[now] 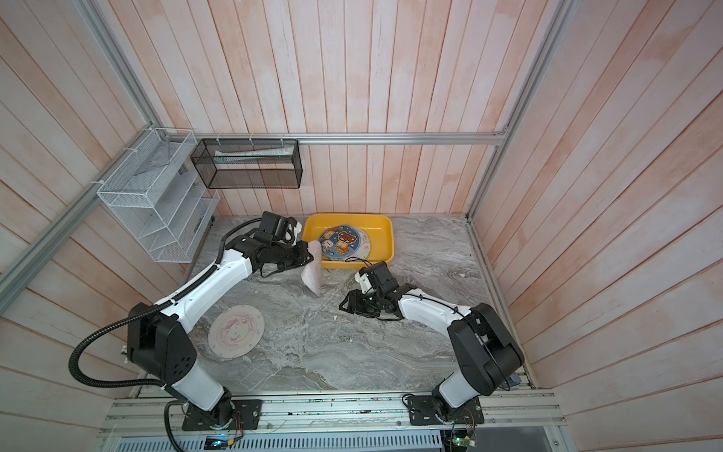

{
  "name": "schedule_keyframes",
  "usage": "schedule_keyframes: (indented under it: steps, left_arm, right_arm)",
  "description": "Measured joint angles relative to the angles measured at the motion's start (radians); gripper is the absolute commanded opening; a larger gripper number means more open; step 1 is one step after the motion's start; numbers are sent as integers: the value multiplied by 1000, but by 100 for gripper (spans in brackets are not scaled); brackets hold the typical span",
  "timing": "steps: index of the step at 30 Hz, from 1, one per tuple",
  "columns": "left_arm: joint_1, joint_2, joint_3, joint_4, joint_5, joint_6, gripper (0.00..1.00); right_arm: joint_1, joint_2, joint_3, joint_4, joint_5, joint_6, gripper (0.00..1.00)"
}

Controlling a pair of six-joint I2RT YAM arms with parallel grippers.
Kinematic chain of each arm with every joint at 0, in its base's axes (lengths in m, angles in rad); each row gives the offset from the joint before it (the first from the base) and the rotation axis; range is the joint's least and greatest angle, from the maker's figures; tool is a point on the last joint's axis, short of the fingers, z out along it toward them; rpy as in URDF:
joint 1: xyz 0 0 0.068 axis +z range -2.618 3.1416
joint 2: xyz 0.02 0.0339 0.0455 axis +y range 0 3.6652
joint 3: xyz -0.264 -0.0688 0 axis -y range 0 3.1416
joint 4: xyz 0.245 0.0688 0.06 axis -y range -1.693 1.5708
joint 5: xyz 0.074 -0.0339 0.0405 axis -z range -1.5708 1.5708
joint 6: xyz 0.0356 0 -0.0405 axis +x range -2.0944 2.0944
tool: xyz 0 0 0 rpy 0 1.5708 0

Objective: Put the coasters into the storage box
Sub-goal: Pick up the coaster from the center of the board.

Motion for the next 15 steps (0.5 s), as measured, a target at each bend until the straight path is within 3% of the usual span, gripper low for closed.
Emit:
schedule_keyframes:
  steps: [8, 15]
  left_arm:
    - [-5, 237, 315, 36, 39, 34, 0]
    - [-5, 405, 431, 208, 98, 4, 0]
  right_arm:
    - [-31, -31, -14, 16, -4, 3, 57]
    - [-42, -33, -16, 17, -3, 6, 58]
